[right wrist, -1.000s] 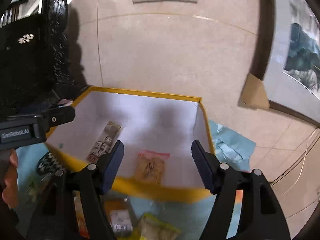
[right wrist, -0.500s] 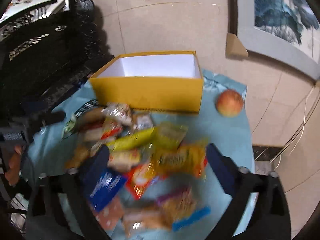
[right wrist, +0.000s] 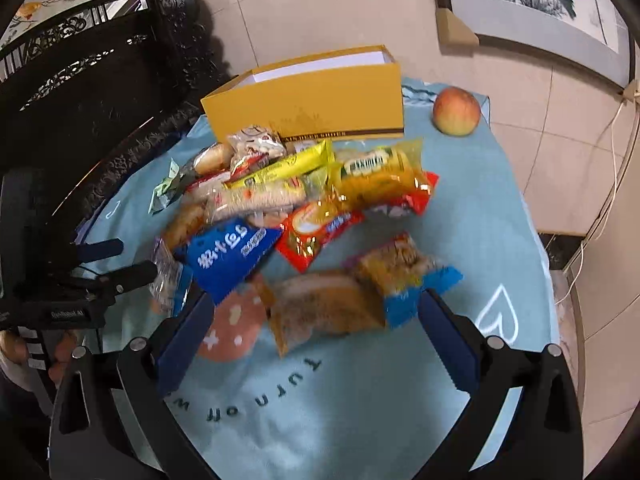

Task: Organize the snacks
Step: 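Release both bags into the yellow box and withdraw both grippers, then grasp the purple-and-white snack bag with the left gripper while the right grasps the bread bag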

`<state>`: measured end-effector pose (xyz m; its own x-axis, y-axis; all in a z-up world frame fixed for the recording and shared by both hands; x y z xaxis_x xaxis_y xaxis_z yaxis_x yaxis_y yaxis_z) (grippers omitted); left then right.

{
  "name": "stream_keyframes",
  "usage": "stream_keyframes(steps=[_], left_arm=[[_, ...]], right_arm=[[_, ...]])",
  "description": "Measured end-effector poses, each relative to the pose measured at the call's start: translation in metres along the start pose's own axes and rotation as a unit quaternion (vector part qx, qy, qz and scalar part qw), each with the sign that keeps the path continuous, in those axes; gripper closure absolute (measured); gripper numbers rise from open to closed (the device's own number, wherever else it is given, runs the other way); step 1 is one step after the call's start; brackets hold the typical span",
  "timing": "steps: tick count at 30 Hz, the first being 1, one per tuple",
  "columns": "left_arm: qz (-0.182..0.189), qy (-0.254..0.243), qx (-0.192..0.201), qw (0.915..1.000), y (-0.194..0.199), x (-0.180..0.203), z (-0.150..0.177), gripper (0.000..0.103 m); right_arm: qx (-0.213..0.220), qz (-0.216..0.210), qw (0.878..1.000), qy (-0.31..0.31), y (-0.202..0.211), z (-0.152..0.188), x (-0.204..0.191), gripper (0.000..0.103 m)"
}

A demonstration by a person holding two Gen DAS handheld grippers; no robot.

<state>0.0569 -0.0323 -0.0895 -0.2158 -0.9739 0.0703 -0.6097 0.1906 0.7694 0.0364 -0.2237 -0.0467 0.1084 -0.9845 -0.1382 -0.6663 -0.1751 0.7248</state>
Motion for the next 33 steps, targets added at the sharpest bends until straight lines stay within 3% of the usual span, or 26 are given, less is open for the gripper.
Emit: stream_keyframes(steps=[7,8,9,12,14,17,21,23,26,29,30,31,32,33], left_arm=[[0.003,-0.014,-0.036,0.9992,-0.033,0.021,0.011,0.004],[-0.005,-0.016,-0.038,0.9991,-0.037,0.021,0.013,0.011],[-0.015,-0.019,-0.04,0.9989,-0.041,0.02,0.014,0.032],[-0.042,-0.023,-0.057,0.9972,-0.049,0.009,0.015,0.066],[-0.034,-0.006,-0.06,0.9976,-0.047,-0.002,0.013,0.073],[-0.015,0.006,-0.057,0.9982,-0.044,-0.011,0.013,0.074],[-0.008,0.004,-0.049,0.9988,-0.042,-0.013,0.015,0.075],[-0.005,0.003,-0.047,0.9989,-0.04,-0.012,0.017,0.075],[-0.003,-0.011,-0.042,0.9991,-0.037,-0.013,0.02,0.075],[0.009,-0.004,-0.04,0.9992,-0.035,-0.018,0.022,0.076],[0.011,-0.001,-0.039,0.9992,-0.034,-0.021,0.022,0.079],[0.013,0.003,-0.039,0.9991,-0.035,-0.024,0.023,0.08],[0.014,0.008,-0.042,0.999,-0.035,-0.028,0.023,0.081],[0.014,0.011,-0.046,0.9988,-0.037,-0.03,0.024,0.081]], right_arm=[[-0.01,-0.011,1.0,-0.026,-0.005,0.013,0.011,0.001],[-0.013,-0.012,0.999,-0.029,-0.006,0.015,0.012,0.001],[-0.015,-0.012,0.999,-0.03,-0.007,0.016,0.015,0.001],[-0.022,0.002,1.0,-0.02,-0.01,0.019,0.017,0.001],[-0.028,0.015,0.999,0.005,-0.012,0.023,0.013,0.001],[-0.037,0.017,0.997,0.061,-0.013,0.03,-0.001,0.001],[-0.035,0.012,0.995,0.088,-0.016,0.031,-0.013,0.001],[-0.038,0.032,0.994,0.101,-0.023,0.028,-0.015,0.001],[-0.061,0.095,0.985,0.13,-0.043,0.025,-0.011,0.001],[-0.078,0.096,0.983,0.137,-0.06,0.023,-0.01,0.002],[-0.079,0.097,0.982,0.141,-0.064,0.022,-0.011,0.008],[-0.079,0.104,0.98,0.15,-0.067,0.02,-0.013,0.023],[-0.081,0.118,0.976,0.162,-0.071,0.018,-0.015,0.025],[-0.079,0.123,0.976,0.162,-0.072,0.016,-0.017,0.038]])
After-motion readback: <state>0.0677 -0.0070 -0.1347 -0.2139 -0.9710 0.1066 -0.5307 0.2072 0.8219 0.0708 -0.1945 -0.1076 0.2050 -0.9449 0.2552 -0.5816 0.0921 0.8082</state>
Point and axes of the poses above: each gripper's, at about its wrist camera, not at the fingertips, and y roughly against the way its jaws point, x to its right, z to its underside, the point moved 6 cm from there along -y, roughly the way its jaws point
